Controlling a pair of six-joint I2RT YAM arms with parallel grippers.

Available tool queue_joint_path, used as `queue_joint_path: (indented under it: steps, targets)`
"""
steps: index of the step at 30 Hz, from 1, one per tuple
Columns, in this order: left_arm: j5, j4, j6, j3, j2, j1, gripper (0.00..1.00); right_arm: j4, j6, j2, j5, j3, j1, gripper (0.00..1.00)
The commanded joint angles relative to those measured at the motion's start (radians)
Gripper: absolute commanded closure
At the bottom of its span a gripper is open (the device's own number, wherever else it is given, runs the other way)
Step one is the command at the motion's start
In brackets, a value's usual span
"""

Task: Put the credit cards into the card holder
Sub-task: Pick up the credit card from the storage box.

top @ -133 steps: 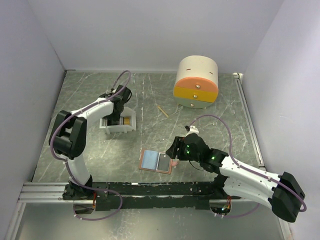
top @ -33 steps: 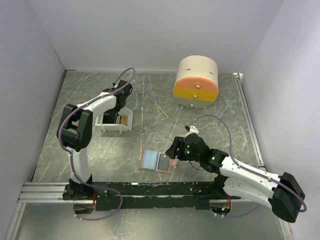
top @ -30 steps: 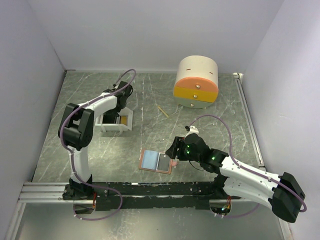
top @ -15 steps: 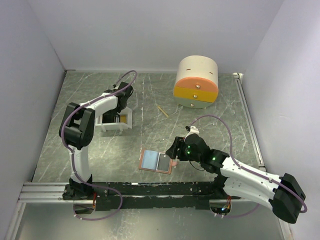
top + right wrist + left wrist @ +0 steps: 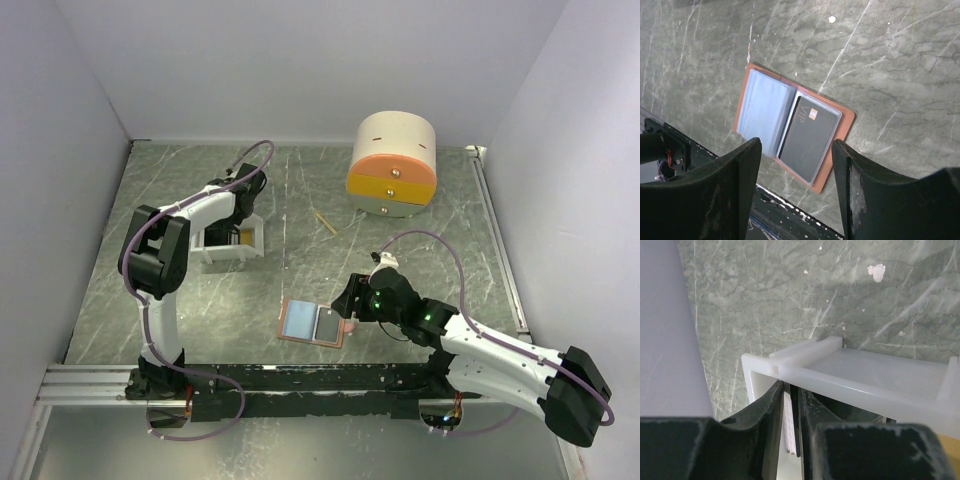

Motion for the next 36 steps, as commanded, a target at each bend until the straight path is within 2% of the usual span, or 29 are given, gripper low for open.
queue_joint_path:
  steps: [1,19,26,36]
  targets:
    - [-0.019,-0.01,0.011,0.032,-0.002,0.013,0.74,0.002,0.003,-0.007,0.009,-0.008,0.004,0.41]
    - [0.002,-0.042,0.009,0.077,-0.003,0.017,0.81,0.001,-0.007,0.003,0.013,0.003,0.004,0.41]
    - [0.117,-0.121,-0.023,0.127,-0.03,0.017,0.93,0.01,-0.006,0.009,0.008,0.004,0.005,0.41]
    - [0.271,-0.225,-0.082,0.165,-0.144,0.015,0.93,0.031,0.003,0.021,-0.015,0.005,0.004,0.41]
